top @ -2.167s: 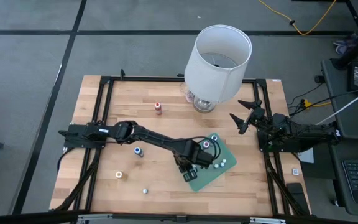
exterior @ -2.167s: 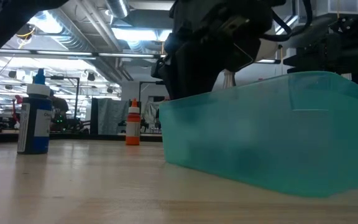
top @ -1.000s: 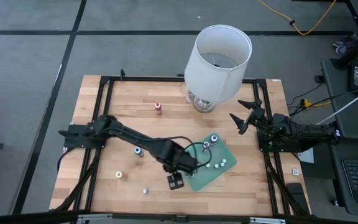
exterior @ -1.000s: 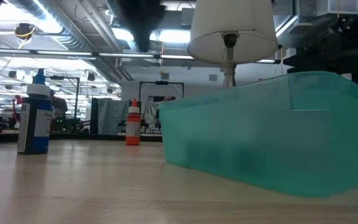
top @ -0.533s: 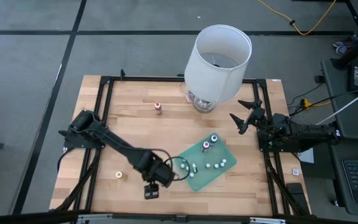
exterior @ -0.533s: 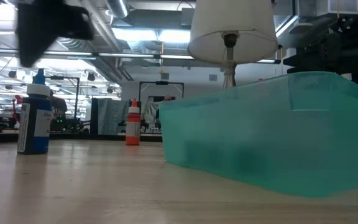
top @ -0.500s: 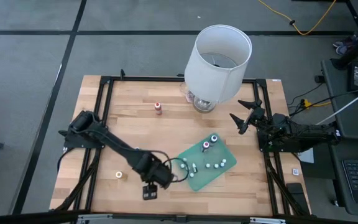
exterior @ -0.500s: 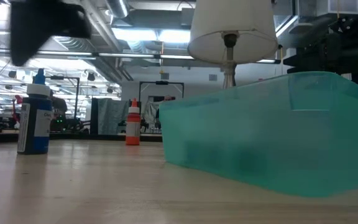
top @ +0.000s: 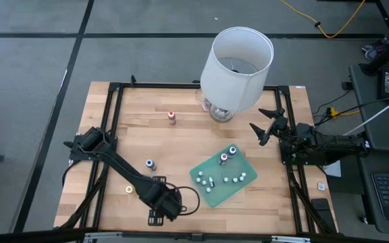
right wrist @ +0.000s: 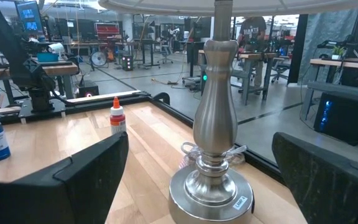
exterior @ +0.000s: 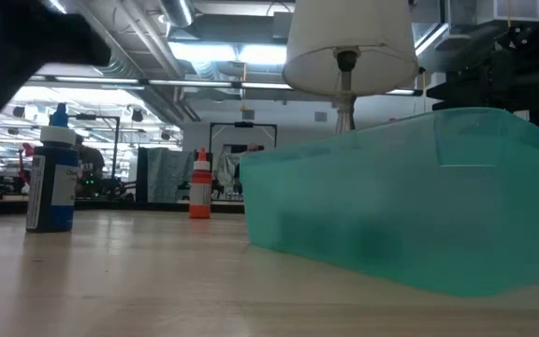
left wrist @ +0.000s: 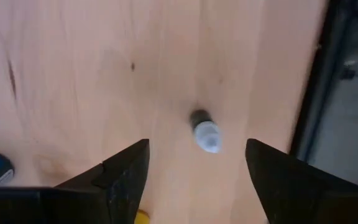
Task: Pick & Place food coloring
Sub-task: Put the small green food coloring bottle into the green bin, then put the large orange food coloring bottle into the green bin
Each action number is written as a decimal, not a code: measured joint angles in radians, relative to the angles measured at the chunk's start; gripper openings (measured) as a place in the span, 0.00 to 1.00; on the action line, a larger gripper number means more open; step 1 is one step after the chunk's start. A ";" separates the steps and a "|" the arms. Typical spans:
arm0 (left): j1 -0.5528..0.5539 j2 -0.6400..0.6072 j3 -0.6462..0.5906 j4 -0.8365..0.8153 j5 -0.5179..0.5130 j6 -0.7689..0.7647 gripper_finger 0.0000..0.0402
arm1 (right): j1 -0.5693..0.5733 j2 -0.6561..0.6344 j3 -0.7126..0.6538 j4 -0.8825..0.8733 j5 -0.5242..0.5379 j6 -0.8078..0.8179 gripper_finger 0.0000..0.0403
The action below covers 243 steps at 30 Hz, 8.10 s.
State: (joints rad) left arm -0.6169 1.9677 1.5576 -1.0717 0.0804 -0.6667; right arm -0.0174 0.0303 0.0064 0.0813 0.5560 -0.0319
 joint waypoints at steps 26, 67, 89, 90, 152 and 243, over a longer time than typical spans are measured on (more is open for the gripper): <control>-0.015 0.127 -0.001 0.016 0.045 0.043 0.65 | 0.000 0.000 0.000 0.000 0.000 0.000 0.98; 0.151 0.059 0.174 -0.170 0.042 0.016 0.17 | 0.000 0.000 0.000 0.000 0.000 0.000 0.98; 0.366 0.307 0.691 -0.292 0.015 -0.037 0.16 | 0.000 0.000 0.000 0.000 0.000 0.000 0.98; 0.370 0.329 0.715 -0.293 0.014 -0.033 0.16 | 0.000 0.000 0.000 0.000 0.000 0.000 0.98; 0.370 0.497 0.707 -0.302 -0.065 0.000 0.16 | 0.000 0.000 0.000 0.000 0.000 0.000 0.98; 1.016 -0.242 -0.134 0.015 -0.261 0.201 0.60 | 0.000 0.000 0.000 0.000 0.000 0.000 0.98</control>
State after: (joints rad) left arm 0.3992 1.7258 1.4241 -1.0567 -0.1805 -0.4653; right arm -0.0176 0.0303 0.0065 0.0812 0.5561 -0.0319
